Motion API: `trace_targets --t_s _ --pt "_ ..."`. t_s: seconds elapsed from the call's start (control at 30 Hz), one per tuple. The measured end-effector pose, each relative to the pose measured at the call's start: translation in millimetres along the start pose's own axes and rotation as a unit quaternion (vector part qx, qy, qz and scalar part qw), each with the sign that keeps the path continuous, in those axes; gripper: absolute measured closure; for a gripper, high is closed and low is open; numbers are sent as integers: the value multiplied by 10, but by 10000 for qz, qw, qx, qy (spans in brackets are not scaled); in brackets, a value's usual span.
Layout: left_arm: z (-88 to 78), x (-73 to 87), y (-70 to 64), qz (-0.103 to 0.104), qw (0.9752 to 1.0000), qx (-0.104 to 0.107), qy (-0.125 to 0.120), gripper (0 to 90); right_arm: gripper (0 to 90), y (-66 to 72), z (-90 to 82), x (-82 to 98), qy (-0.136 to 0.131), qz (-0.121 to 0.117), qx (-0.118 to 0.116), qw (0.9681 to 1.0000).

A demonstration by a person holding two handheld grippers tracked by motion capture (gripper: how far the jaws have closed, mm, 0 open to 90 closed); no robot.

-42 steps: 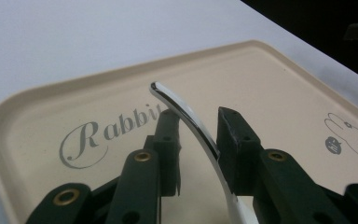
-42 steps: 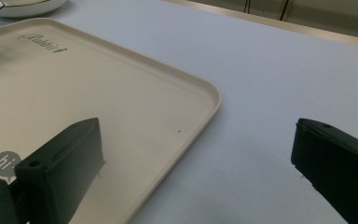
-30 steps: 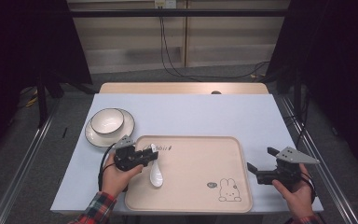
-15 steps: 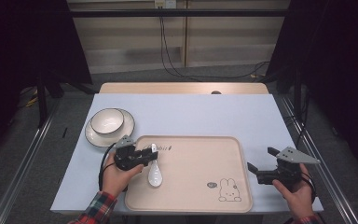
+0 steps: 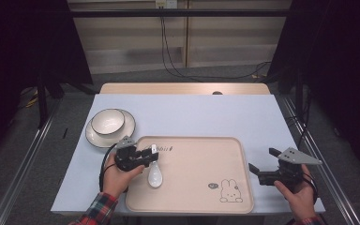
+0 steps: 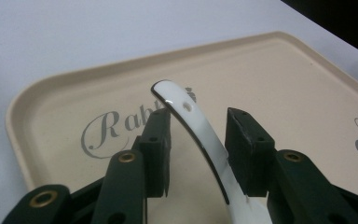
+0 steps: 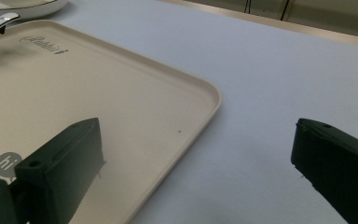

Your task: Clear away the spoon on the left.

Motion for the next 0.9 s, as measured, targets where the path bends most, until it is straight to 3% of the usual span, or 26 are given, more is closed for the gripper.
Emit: trace_targets --t_s 0.57,0.9 --pt "-22 -21 11 94 9999 -104 -90 537 18 2 -16 -10 -28 8 -21 10000" --pt "-93 -105 -7 123 9993 -97 -327 442 18 10 -10 -7 -15 -30 -38 10000"
Point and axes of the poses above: each handheld gripper's, and its own axes: z roughly forward along the jaws, x roughly out of its underside, y roughly to its left, the point moved 7 cm from there along z, roughly forward along the jaws, and after that the axes turned 1 degree about x, right-handed, at the moved point
